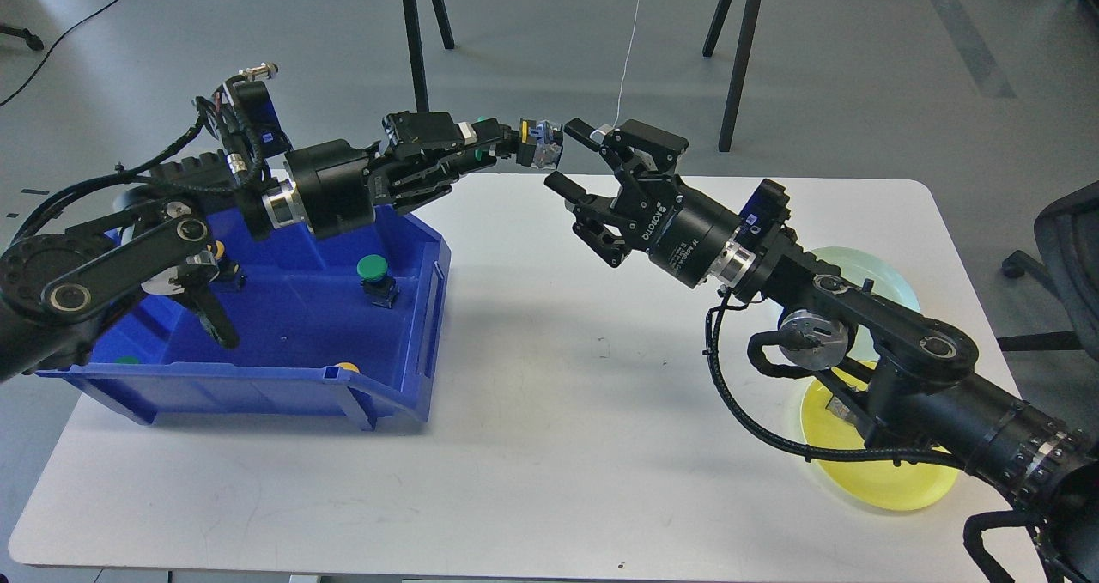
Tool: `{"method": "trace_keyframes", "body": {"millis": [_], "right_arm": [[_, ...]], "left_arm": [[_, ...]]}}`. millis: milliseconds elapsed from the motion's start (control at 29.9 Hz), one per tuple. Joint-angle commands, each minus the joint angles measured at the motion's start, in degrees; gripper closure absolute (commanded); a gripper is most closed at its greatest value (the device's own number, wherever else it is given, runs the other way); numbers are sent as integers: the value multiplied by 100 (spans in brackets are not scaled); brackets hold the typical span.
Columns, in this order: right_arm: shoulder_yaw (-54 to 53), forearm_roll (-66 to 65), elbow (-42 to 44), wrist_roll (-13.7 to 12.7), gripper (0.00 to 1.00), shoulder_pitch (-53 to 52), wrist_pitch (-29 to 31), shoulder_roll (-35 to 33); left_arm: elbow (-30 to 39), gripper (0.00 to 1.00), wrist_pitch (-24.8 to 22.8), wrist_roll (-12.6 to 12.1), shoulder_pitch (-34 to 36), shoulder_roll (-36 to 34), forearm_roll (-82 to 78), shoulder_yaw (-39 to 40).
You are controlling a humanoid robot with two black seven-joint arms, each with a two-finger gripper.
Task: Pass button and place on color plate
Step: 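Bring the right gripper to the held button and close on it, then open the left gripper to release the button to the right gripper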
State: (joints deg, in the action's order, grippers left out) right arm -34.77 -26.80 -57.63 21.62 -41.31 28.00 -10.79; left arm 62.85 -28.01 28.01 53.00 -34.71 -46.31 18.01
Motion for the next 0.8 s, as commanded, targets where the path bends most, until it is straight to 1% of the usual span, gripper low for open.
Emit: {"method": "trace_keyframes", "body": {"millis": [0, 234, 402, 669, 770], "right_arm": [[-4, 0, 93, 0, 36, -26, 0, 130], [-21, -9, 243, 0, 37, -79, 0, 341], [-57, -9, 269, 0, 39, -96, 0, 367], [-83, -9, 305, 0, 44, -131, 0, 429], [-83, -9, 305, 9, 49, -131, 0, 429]], "left_arm": [[0, 94, 1, -1, 0, 0, 0, 0], [0, 94, 1, -1, 0, 0, 0, 0], [0, 94, 1, -1, 0, 0, 0, 0], [0, 94, 1, -1, 0, 0, -9, 0], [0, 94, 1, -1, 0, 0, -9, 0]]}}
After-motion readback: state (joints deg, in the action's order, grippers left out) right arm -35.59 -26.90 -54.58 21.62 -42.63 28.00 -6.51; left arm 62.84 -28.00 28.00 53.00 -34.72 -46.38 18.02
